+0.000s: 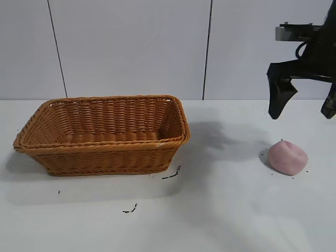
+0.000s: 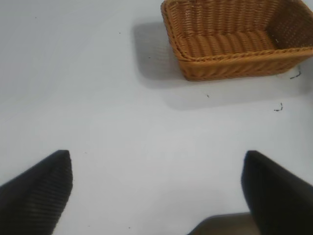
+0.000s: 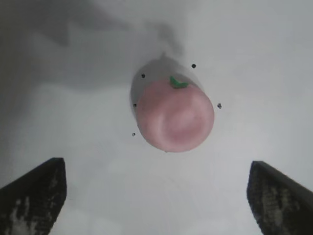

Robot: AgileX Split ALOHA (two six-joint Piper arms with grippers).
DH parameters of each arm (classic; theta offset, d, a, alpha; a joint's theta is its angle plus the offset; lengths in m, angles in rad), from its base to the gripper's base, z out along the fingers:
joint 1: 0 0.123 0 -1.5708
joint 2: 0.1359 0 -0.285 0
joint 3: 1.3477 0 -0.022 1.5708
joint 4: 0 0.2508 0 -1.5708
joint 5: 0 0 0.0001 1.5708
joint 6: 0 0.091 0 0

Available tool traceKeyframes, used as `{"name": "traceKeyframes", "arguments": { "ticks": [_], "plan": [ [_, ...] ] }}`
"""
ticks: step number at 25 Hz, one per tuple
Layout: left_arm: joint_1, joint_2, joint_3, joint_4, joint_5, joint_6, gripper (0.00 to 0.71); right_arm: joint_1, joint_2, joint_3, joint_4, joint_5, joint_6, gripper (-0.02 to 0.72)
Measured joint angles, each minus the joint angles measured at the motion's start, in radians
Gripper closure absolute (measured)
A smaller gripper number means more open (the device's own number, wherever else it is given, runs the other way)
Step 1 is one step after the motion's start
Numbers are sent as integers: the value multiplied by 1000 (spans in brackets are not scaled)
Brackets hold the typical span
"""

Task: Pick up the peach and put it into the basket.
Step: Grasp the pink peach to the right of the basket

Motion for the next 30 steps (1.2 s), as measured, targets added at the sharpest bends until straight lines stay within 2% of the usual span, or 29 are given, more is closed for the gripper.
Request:
{"name": "traceKeyframes", "arguments": {
  "ticks": [7,10,24,26,30],
  "plan": [
    [0,0,0,0,0,0,18,0,113,0,-60,-97,58,14],
    [0,0,0,0,0,0,18,0,144,0,-60,-134,71,14],
    [0,0,0,0,0,0,18,0,238,-1,-60,-142,51,25],
    [0,0,0,0,0,0,18,0,238,-1,-60,-143,49,138],
    [0,0,0,0,0,0,18,0,238,-2,-60,-135,49,535]
  ]
}}
